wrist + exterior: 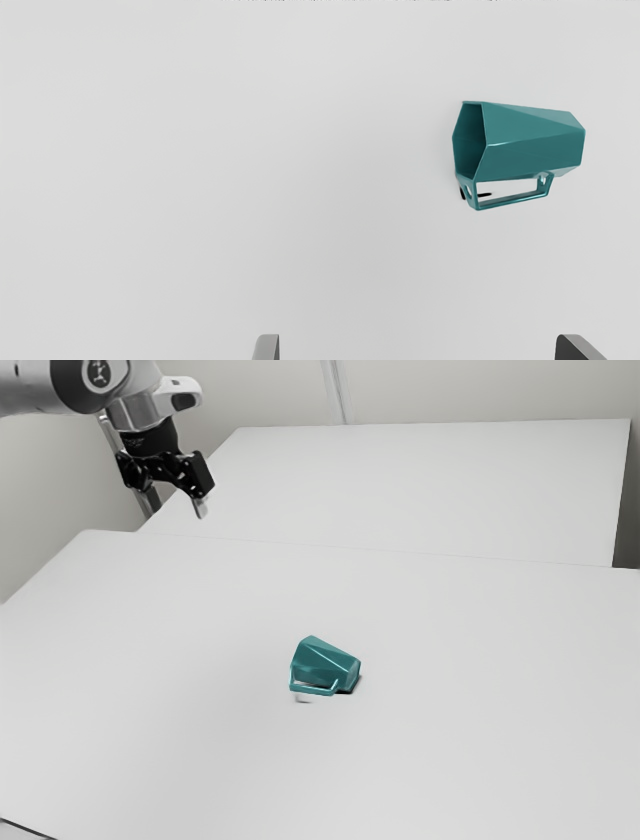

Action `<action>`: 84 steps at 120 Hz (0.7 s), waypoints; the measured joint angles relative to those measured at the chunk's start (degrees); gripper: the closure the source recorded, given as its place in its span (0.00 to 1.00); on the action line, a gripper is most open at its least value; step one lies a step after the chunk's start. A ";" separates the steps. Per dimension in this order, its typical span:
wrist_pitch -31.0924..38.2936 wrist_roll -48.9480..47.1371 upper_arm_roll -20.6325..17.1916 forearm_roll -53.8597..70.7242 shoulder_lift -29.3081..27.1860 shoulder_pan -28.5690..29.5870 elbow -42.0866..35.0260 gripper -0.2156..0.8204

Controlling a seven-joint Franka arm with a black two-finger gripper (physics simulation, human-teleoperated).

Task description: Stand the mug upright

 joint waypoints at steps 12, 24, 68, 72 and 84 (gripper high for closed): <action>0.60 -0.32 0.07 0.00 -0.58 0.07 -0.42 0.21; 1.54 -0.58 0.16 -0.10 -0.73 0.00 -1.25 0.21; 13.78 1.17 3.00 -8.73 -1.81 -2.97 -12.26 0.21; 15.09 1.69 3.44 -10.03 -1.95 -3.19 -13.60 0.21; 19.27 3.87 4.43 -14.58 -2.16 -2.86 -17.93 0.21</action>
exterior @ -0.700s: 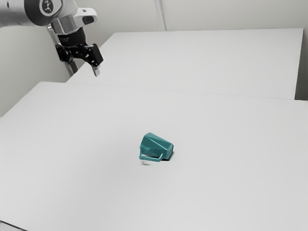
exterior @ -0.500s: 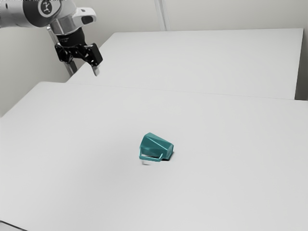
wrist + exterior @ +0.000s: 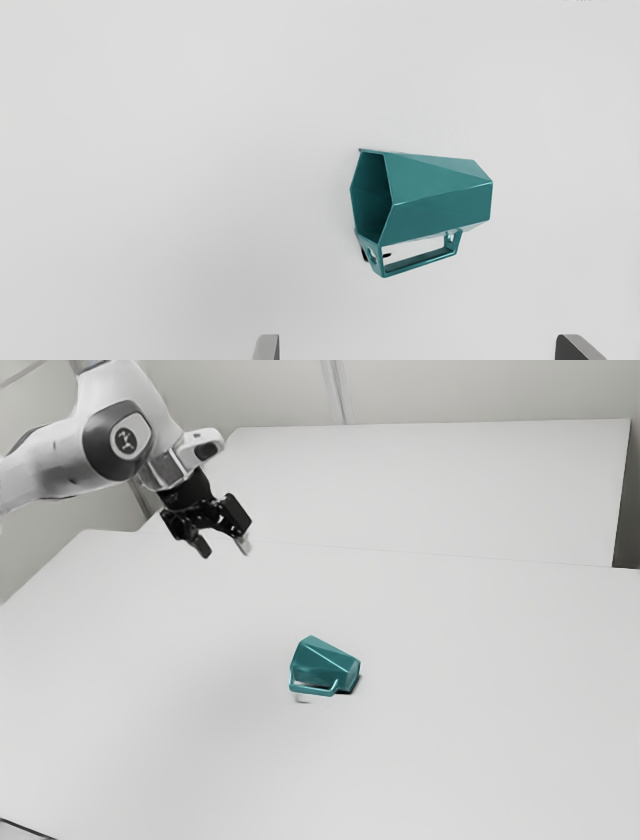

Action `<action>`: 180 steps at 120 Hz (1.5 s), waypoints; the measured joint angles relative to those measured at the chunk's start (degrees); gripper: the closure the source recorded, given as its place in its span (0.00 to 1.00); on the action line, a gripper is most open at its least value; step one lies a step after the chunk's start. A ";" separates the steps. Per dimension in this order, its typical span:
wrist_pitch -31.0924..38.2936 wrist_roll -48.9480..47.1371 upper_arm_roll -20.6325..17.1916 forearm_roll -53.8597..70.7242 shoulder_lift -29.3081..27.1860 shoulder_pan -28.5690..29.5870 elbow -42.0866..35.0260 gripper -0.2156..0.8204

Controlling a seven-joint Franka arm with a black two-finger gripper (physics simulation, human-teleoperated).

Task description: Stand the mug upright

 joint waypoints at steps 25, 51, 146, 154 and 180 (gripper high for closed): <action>8.00 6.20 1.59 -9.76 -0.47 2.11 -8.02 0.21; 14.60 13.99 1.72 -19.66 -0.57 1.64 -14.12 0.21; 22.36 31.19 1.66 -38.64 5.10 1.64 -24.14 0.21; 22.40 31.84 1.64 -39.47 5.88 1.50 -24.12 0.21; 22.04 35.20 1.51 -45.51 8.12 1.28 -24.06 0.21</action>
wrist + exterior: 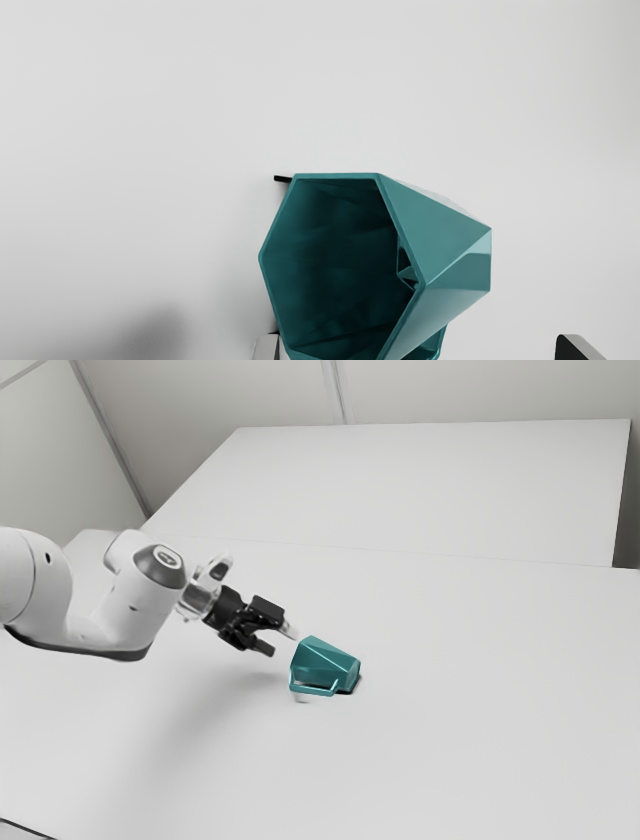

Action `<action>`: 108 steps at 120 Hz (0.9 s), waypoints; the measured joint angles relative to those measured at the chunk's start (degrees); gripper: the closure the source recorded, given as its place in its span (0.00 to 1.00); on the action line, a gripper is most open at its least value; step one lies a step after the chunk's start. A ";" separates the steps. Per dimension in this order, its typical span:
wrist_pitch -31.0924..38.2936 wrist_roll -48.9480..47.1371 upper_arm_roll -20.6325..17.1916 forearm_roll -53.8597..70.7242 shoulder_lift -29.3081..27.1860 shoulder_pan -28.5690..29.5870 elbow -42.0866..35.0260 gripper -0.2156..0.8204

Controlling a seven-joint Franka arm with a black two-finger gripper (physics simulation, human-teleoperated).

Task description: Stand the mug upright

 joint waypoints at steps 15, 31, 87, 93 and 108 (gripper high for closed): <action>-0.63 2.08 -0.12 -3.18 0.96 -0.03 0.00 0.21; -1.73 4.59 -0.27 -6.19 1.96 0.00 0.00 0.21; -4.01 13.79 -1.39 -13.63 4.64 -0.06 0.00 0.21; -4.15 14.65 -1.43 -14.11 4.88 -0.04 0.00 0.21; -4.35 16.53 -1.78 -14.93 5.39 -0.09 0.00 0.21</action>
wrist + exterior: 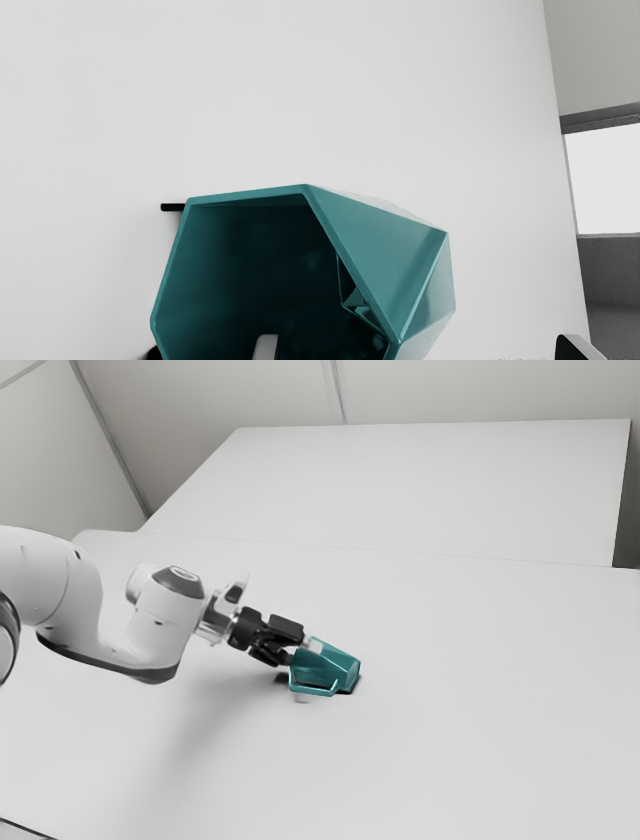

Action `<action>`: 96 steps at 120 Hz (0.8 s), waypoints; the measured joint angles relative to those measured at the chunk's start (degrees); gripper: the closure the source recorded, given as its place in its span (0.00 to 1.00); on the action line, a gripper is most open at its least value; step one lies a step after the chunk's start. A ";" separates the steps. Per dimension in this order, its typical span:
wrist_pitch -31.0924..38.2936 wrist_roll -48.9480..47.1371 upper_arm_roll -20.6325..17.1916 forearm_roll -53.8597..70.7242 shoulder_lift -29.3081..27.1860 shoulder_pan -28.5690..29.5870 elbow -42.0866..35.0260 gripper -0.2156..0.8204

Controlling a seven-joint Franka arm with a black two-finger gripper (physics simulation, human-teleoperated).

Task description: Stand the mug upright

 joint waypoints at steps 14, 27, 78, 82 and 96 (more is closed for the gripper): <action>-0.05 1.46 -0.51 -0.64 0.28 0.01 0.00 0.21; 0.08 2.59 -0.87 -0.93 0.33 -0.01 0.05 0.27; 0.56 5.50 -1.16 -1.13 0.25 0.00 0.08 0.66; 0.58 5.65 -1.16 -1.14 0.19 0.00 0.07 0.70; 0.64 6.11 -1.21 -1.08 -0.29 0.02 0.08 0.81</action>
